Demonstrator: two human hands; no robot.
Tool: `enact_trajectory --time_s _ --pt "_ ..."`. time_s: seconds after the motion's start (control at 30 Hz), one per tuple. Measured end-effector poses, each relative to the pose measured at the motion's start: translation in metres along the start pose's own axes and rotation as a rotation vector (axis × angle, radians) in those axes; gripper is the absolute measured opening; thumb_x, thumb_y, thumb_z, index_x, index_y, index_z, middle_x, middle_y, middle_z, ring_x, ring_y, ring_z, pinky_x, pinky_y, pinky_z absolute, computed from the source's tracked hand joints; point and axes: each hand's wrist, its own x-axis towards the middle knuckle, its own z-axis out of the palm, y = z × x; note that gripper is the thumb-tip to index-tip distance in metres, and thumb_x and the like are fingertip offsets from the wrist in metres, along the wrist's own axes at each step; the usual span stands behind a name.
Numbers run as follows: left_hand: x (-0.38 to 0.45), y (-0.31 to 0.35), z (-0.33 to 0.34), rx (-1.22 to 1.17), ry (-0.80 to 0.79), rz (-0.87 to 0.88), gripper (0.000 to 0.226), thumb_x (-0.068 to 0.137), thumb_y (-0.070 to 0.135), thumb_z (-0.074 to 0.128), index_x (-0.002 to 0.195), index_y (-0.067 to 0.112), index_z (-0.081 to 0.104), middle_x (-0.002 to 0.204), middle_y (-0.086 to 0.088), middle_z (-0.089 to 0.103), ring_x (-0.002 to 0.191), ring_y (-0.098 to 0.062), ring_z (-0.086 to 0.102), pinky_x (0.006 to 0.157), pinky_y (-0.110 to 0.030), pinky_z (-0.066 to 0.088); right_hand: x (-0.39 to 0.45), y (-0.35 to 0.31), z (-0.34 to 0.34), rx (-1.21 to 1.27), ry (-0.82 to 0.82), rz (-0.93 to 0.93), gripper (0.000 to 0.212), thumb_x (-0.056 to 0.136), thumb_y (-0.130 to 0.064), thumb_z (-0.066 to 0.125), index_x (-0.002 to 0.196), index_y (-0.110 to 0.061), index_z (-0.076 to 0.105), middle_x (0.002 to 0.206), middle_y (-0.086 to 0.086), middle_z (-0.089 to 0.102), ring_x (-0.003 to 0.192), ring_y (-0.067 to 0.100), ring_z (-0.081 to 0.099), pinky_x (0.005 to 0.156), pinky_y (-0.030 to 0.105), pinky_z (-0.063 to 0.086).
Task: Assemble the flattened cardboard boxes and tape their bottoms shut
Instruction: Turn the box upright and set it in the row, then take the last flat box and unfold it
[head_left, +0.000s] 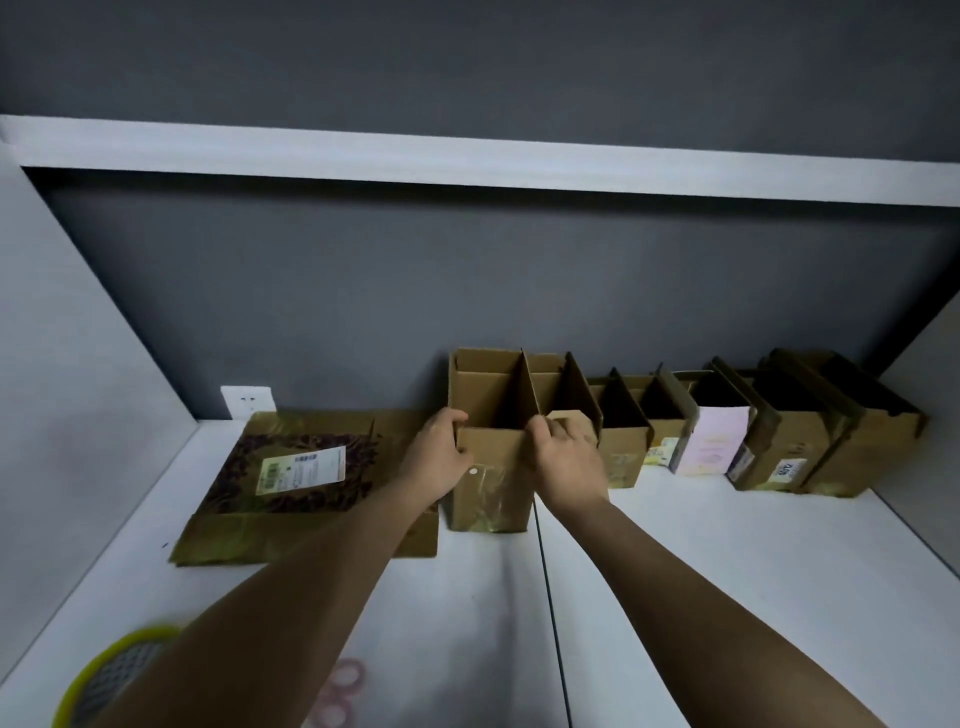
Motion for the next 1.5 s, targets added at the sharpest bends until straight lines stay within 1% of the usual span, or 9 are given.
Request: enact_trajectory --time_s 0.37,0.53,0.67,0.8,0.9,1.07,1.2,1.33,1.5 --pt "0.037 -0.008 0.019 0.073 0.016 0.030 0.064 0.091 0.010 0.057 0.147 0.017 0.026 0.154 -0.004 0.026 0.128 -0.023 0.046 0.094 -0.025 0.042 0.040 0.001 0.016 -0.257 0.048 -0.056 0.051 0.092 -0.015 0.055 0.135 -0.016 0.029 0.151 0.013 0.032 0.137 0.032 0.031 0.102 0.041 0.035" --pt "0.020 -0.008 0.006 -0.086 -0.123 -0.025 0.084 0.091 0.018 0.061 0.151 0.034 0.005 0.158 -0.002 0.017 0.137 -0.026 0.035 0.107 -0.046 0.040 0.022 -0.001 0.008 -0.157 -0.002 0.000 0.072 0.094 -0.025 0.055 0.151 -0.019 0.011 0.160 0.013 0.009 0.147 0.031 0.013 0.113 0.042 0.026" --pt "-0.004 -0.028 -0.028 -0.025 -0.057 -0.075 0.077 0.093 0.017 0.057 0.152 0.025 0.008 0.155 -0.009 0.023 0.133 -0.029 0.040 0.104 -0.042 0.041 0.002 -0.019 -0.015 0.063 0.171 -0.156 0.056 0.094 -0.026 0.055 0.146 -0.019 0.033 0.149 0.007 0.037 0.135 0.026 0.038 0.105 0.037 0.036" --pt "-0.033 -0.083 -0.072 0.088 0.019 -0.160 0.069 0.090 0.014 0.061 0.149 0.011 0.024 0.147 -0.015 0.038 0.131 -0.032 0.042 0.107 -0.043 0.038 -0.009 -0.064 -0.012 0.127 -0.038 -0.371 0.031 0.097 -0.025 0.045 0.127 -0.018 0.048 0.120 0.005 0.060 0.104 0.026 0.058 0.074 0.030 0.044" --pt "-0.049 -0.139 -0.097 0.119 0.013 -0.250 0.067 0.084 0.018 0.067 0.143 0.010 0.035 0.137 -0.014 0.050 0.125 -0.035 0.049 0.101 -0.046 0.045 -0.007 -0.095 0.016 0.134 -0.256 -0.302 0.030 0.099 -0.026 0.041 0.127 -0.019 0.048 0.120 0.010 0.062 0.104 0.031 0.060 0.082 0.037 0.051" --pt "-0.079 -0.205 -0.114 0.404 -0.026 -0.469 0.079 0.089 0.040 0.059 0.151 0.023 0.013 0.147 -0.018 0.031 0.132 -0.039 0.036 0.109 -0.048 0.033 -0.007 -0.120 0.076 0.211 -0.440 -0.097 0.042 0.098 -0.027 0.043 0.138 -0.014 0.038 0.130 0.017 0.053 0.115 0.037 0.054 0.087 0.037 0.045" --pt "-0.080 -0.250 -0.109 0.378 -0.024 -0.629 0.084 0.085 0.053 0.059 0.151 0.032 0.009 0.146 -0.020 0.024 0.136 -0.041 0.026 0.111 -0.051 0.027 -0.003 -0.129 0.116 0.294 -0.509 0.107 0.061 0.096 -0.043 0.046 0.146 -0.016 0.024 0.147 0.016 0.031 0.132 0.037 0.034 0.103 0.044 0.034" --pt "-0.069 -0.269 -0.107 0.327 0.018 -0.706 0.082 0.084 0.053 0.060 0.150 0.029 0.017 0.144 -0.016 0.033 0.132 -0.034 0.034 0.109 -0.042 0.027 0.000 -0.139 0.138 0.420 -0.489 0.252 0.067 0.095 -0.048 0.046 0.150 -0.020 0.019 0.150 0.013 0.028 0.138 0.034 0.025 0.107 0.045 0.029" --pt "-0.065 -0.270 -0.114 -0.023 0.224 -0.652 0.043 0.093 0.032 0.051 0.130 0.010 0.055 0.128 -0.018 0.056 0.117 -0.036 0.051 0.101 -0.040 0.042 0.008 -0.142 0.141 1.017 -0.226 0.588 0.034 0.088 -0.021 0.064 0.120 -0.023 0.052 0.131 0.015 0.049 0.110 0.034 0.053 0.099 0.044 0.046"
